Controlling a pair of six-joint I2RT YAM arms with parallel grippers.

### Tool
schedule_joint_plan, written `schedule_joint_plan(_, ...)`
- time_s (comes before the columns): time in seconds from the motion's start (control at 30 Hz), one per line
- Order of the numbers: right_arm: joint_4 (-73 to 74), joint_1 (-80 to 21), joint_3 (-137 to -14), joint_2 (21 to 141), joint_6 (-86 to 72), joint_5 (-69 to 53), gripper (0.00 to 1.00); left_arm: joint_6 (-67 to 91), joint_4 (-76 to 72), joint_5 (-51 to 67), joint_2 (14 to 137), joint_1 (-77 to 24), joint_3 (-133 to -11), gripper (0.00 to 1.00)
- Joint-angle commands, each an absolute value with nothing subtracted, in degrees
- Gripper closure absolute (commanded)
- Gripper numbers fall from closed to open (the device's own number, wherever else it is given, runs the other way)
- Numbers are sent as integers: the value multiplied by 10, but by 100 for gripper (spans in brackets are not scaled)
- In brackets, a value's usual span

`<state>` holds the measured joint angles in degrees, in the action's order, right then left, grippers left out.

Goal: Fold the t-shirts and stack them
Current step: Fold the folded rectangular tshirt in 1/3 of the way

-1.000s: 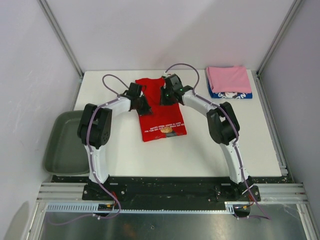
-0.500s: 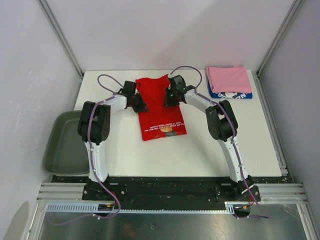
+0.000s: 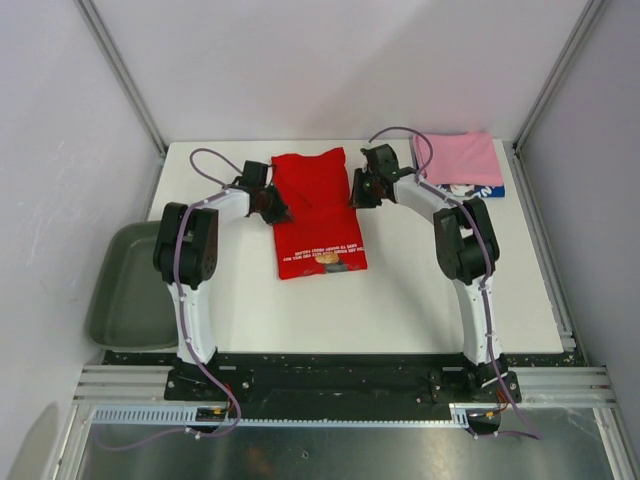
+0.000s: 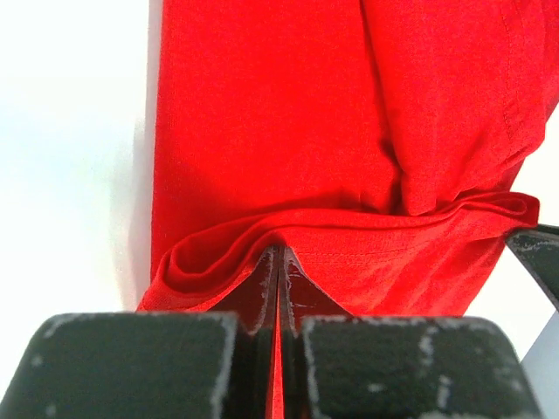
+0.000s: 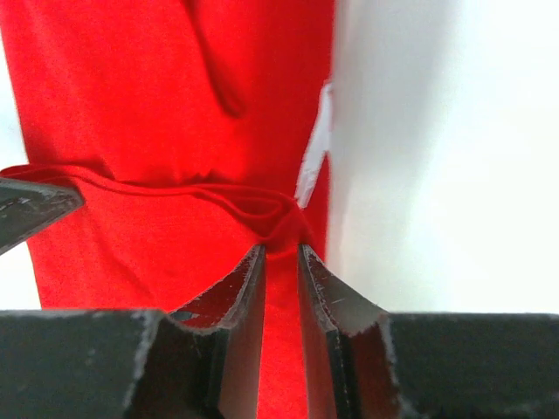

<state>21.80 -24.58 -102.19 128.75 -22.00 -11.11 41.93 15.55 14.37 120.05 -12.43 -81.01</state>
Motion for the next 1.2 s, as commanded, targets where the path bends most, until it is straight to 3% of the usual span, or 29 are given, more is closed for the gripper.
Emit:
schedule_joint_plan(0.0, 193, -235, -1006, 1271, -218, -123, 75, 396, 156, 136, 1211, -113, -814, 100)
schedule_joint_plan(0.6, 305, -226, -1067, 1344, -233, -64, 73, 389, 156, 168, 1207, -89, -842, 98)
schedule_joint_plan(1.17, 302, -228, -1050, 1343, -235, -67, 71, 381, 155, 164, 1207, -52, -839, 98)
